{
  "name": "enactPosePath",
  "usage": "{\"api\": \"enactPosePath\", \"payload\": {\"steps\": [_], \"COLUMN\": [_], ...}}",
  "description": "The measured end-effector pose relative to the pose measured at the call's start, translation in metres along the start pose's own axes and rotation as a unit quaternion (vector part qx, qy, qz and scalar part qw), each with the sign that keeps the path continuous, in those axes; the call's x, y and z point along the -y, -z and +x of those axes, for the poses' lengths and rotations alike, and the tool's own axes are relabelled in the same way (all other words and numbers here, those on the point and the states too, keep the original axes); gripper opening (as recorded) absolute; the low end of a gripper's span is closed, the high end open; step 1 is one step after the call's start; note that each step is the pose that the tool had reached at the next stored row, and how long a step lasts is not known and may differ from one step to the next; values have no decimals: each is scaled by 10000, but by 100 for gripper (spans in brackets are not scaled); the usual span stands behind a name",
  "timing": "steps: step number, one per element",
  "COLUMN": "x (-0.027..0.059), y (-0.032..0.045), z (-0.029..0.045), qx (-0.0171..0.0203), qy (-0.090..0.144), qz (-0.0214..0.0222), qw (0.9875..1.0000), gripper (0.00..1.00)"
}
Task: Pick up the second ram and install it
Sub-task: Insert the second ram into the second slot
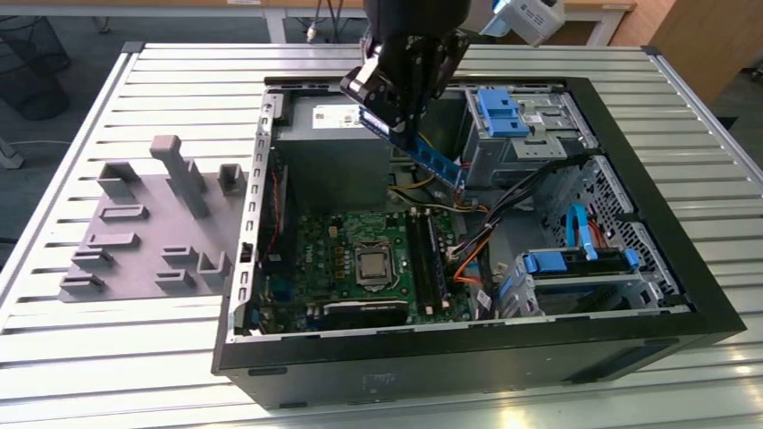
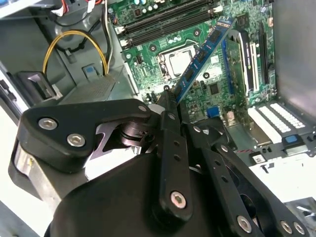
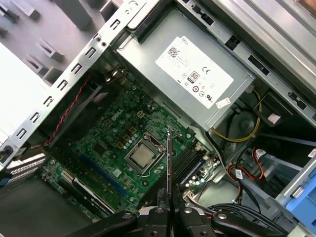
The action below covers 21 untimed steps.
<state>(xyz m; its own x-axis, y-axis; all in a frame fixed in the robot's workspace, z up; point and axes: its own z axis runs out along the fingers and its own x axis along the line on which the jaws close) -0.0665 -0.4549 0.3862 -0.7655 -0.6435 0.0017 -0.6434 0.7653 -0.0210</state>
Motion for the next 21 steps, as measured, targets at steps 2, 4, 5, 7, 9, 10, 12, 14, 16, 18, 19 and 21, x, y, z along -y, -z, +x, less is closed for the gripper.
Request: {"api": "enactPosePath", "payload": {"steps": [2, 4, 5, 7, 9, 10, 12, 14, 16, 18, 19, 21], "x": [0, 0, 0, 0, 0, 0, 0, 0, 0, 0, 0, 0], "y": [-1, -2, -3, -4, -6, -6, -7, -9, -10, -11, -12, -13], "z": [0, 0, 0, 0, 0, 0, 0, 0, 0, 0, 0, 0], "qx": [-2, -5, -7, -10, -14, -15, -19, -22, -26, -29, -31, -34], "qy": [-106, -211, -266, -383, -493, -551, -662, -776, -886, -995, -1053, -1163], "qz": [0, 1, 1, 2, 3, 4, 5, 6, 7, 8, 9, 10], "qw": [9999, 9998, 9996, 9993, 9988, 9985, 9978, 9970, 9961, 9950, 9944, 9932], "gripper": [14, 14, 14, 14, 14, 14, 14, 14, 14, 14, 14, 14]}}
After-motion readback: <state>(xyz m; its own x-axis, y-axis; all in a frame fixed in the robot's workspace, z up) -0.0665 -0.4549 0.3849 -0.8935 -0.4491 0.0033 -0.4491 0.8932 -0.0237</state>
